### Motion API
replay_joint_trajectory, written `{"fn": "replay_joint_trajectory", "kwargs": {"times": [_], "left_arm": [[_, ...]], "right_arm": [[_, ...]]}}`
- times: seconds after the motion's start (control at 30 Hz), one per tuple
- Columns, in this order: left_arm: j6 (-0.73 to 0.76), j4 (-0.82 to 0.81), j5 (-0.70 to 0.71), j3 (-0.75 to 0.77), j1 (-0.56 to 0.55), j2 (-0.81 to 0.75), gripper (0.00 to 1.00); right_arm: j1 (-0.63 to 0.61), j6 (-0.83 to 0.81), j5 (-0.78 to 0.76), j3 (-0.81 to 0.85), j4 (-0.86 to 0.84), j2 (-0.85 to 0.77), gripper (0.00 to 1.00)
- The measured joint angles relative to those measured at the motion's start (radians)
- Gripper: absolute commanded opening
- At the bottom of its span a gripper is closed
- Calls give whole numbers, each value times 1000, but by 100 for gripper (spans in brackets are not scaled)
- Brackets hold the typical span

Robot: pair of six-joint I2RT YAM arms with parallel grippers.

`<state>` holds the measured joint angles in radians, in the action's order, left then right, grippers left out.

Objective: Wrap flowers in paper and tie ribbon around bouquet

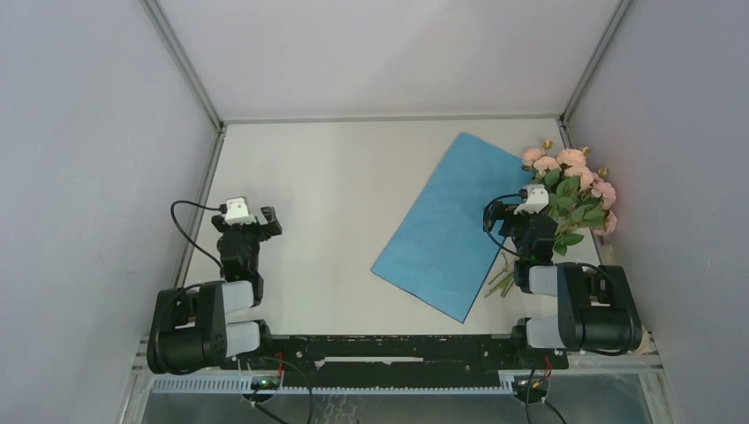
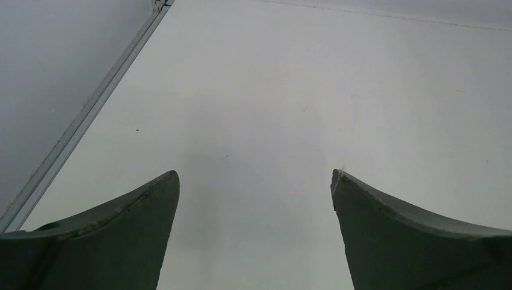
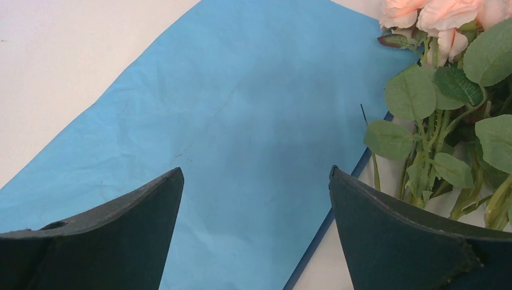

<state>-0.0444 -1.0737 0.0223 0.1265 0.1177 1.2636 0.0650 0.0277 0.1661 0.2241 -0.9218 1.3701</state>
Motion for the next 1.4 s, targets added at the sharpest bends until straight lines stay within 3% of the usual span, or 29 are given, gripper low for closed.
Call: {"fn": "replay_joint_trajectory", "kwargs": {"times": [0.23,0.33,0.43,0.53,0.6,0.73,0.77,0.83,1.07,1.13,1.3,1.4], "left_arm": [[0,0,0,0,0,0,100],[1,1,0,0,-1,0,100],[0,29,-1,4,-2,-11,100],[0,254,-17,95,11,-72,89],[18,450,-73,232,26,-95,81],[109,846,-280,586,20,-97,74],[151,970,-336,683,-3,-98,74],[192,1069,-361,727,-82,-101,76],[419,1507,-367,726,-533,-59,99],[491,1589,-350,719,-658,-46,100],[644,1637,-289,719,-903,11,100],[704,1620,-259,719,-964,60,100]], "right_arm": [[0,0,0,0,1,0,98],[1,1,0,1,9,-5,86],[2,23,-26,45,161,-89,76],[16,104,-55,169,407,-241,59],[23,162,-60,257,528,-332,54],[-19,260,-99,390,768,-445,56],[-47,272,-117,410,828,-453,58],[-103,291,-151,431,933,-454,59],[-147,345,-148,431,1248,-360,79],[-119,349,-126,431,1286,-335,83],[109,370,14,431,1316,-204,83],[156,382,64,431,1307,-123,75]]}}
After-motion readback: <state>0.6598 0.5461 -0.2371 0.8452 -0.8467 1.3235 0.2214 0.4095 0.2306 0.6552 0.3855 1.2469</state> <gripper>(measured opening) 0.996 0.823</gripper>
